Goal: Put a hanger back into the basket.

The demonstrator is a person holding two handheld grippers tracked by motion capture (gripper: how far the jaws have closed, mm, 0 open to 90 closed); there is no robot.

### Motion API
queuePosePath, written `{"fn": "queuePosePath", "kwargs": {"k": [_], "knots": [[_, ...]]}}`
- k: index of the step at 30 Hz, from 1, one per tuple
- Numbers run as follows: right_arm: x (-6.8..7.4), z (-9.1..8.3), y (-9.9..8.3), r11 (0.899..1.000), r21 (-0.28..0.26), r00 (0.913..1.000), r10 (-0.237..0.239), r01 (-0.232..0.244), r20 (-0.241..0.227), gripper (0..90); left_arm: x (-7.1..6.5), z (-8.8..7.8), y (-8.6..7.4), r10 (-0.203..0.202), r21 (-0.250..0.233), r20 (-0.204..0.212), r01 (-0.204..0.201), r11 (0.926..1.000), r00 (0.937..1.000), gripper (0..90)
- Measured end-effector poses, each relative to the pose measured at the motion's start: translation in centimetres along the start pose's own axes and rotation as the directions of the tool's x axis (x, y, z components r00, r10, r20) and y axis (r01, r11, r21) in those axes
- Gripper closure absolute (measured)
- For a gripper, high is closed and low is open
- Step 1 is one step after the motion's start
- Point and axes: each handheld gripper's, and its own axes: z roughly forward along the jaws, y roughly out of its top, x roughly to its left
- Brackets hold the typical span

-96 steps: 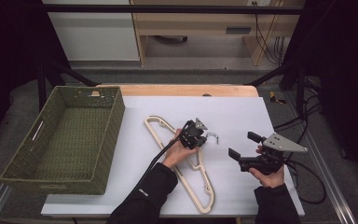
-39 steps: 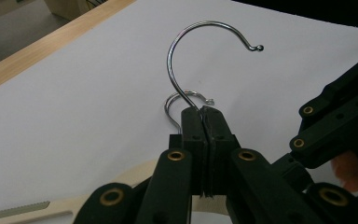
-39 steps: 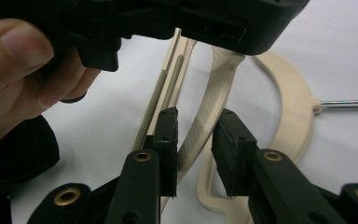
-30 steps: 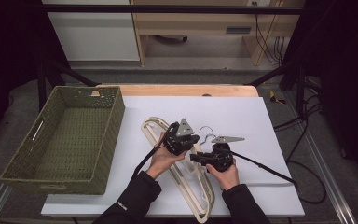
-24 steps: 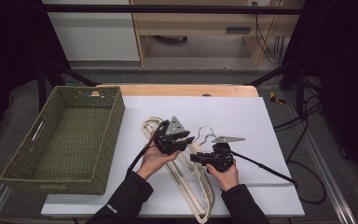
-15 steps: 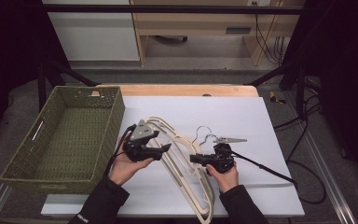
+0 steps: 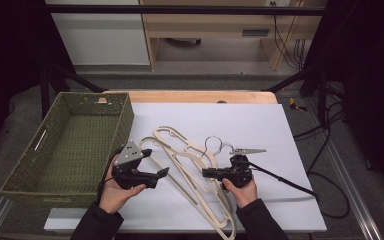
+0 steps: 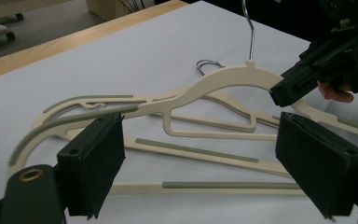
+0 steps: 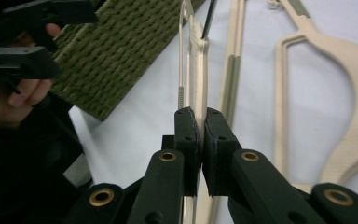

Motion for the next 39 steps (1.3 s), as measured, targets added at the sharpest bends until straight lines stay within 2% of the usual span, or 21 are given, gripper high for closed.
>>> {"fn": "queuePosePath", "kwargs": {"k": [3,4,5,6,9,11,12,13,15,16,17,18,20,21,22,24,29,31,33,34,39], "knots": [[0.9,-1.1,0.4,0.998,-0.012,0.9979,-0.059,0.059,-0.028,86.8,-0.5,-0.2,0.3,0.019,0.003,0.018,-0.019,0.9998,0.9996,14.1],[0.9,-1.1,0.4,0.998,-0.012,0.9979,-0.059,0.059,-0.028,86.8,-0.5,-0.2,0.3,0.019,0.003,0.018,-0.019,0.9998,0.9996,13.6],[1.4,-1.7,0.7,0.995,-0.006,0.9949,-0.098,0.098,-0.025,86.8,-0.7,-0.5,0.6,0.031,-0.005,0.026,-0.03,0.9995,0.9992,13.6],[1.4,-1.7,0.7,0.995,-0.006,0.9949,-0.098,0.098,-0.025,86.8,-0.7,-0.5,0.6,0.031,-0.005,0.026,-0.03,0.9995,0.9992,13.6],[2.1,-2.4,1.1,0.988,0.001,0.9882,-0.151,0.151,-0.025,86.8,-1.0,-0.9,0.9,0.038,-0.016,0.043,-0.037,0.9992,0.9984,13.6],[2.5,-2.6,1.4,0.983,0.012,0.9818,-0.184,0.185,-0.049,86.8,-1.2,-0.9,1.0,0.046,-0.015,0.056,-0.045,0.9989,0.9974,13.8],[2.8,-2.7,1.5,0.978,0.019,0.9766,-0.204,0.206,-0.067,86.8,-1.3,-0.9,1.1,0.052,-0.013,0.066,-0.052,0.9986,0.9965,14.1],[3.3,-2.8,1.7,0.967,0.042,0.9648,-0.248,0.252,-0.088,86.8,-1.4,-0.8,1.1,0.056,-0.01,0.078,-0.056,0.9984,0.9954,15.7],[3.5,-2.8,1.8,0.962,0.055,0.9605,-0.26,0.266,-0.099,86.8,-1.8,-0.5,1.1,0.072,0.002,0.098,-0.073,0.9974,0.9926,16.9],[3.7,-2.8,1.8,0.955,0.066,0.9533,-0.281,0.289,-0.11,86.8,-1.9,-0.3,1.1,0.081,0.012,0.105,-0.082,0.9965,0.9912,16.9],[4.0,-2.7,1.8,0.942,0.09,0.9405,-0.311,0.325,-0.136,86.8,-2.2,0.1,1.1,0.097,0.034,0.131,-0.102,0.9942,0.9866,20.1],[4.0,-2.7,1.8,0.942,0.09,0.9405,-0.311,0.325,-0.136,86.8,-2.2,0.1,1.1,0.097,0.034,0.131,-0.102,0.9942,0.9866,20.8],[4.3,-2.4,1.8,0.931,0.106,0.9296,-0.331,0.35,-0.162,86.8,-2.5,0.5,1.0,0.109,0.058,0.144,-0.118,0.9913,0.9836,22.2],[4.4,-2.3,1.7,0.922,0.118,0.9214,-0.346,0.369,-0.176,86.8,-2.5,0.9,0.8,0.115,0.075,0.166,-0.129,0.9888,0.9794,27.7],[4.4,-2.3,1.7,0.922,0.118,0.9214,-0.346,0.369,-0.176,86.8,-2.5,0.9,0.8,0.115,0.075,0.166,-0.129,0.9888,0.9794,30.4],[4.6,-2.1,1.6,0.909,0.138,0.9119,-0.365,0.392,-0.188,86.8,-2.5,1.4,0.5,0.115,0.114,0.204,-0.14,0.9835,0.9721,39.4],[4.8,-1.9,1.5,0.903,0.148,0.9054,-0.369,0.403,-0.21,86.8,-2.6,2.0,0.2,0.123,0.144,0.233,-0.159,0.9767,0.9647,52.8],[4.8,-1.8,1.4,0.898,0.163,0.903,-0.371,0.408,-0.217,86.8,-2.6,2.1,0.1,0.127,0.148,0.241,-0.166,0.9749,0.9622,64.3],[4.8,-1.8,1.4,0.896,0.17,0.9018,-0.371,0.41,-0.221,86.8,-2.6,2.0,0.1,0.132,0.151,0.25,-0.174,0.9731,0.9591,67.5],[4.8,-1.7,1.4,0.896,0.174,0.9023,-0.368,0.409,-0.225,86.8,-2.6,2.0,0.1,0.143,0.157,0.261,-0.188,0.9695,0.9547,68.8],[4.7,-1.8,1.4,0.89,0.172,0.8975,-0.383,0.422,-0.219,85.3,-2.8,1.9,0.1,0.156,0.162,0.273,-0.205,0.9652,0.9493,72.8]]}}
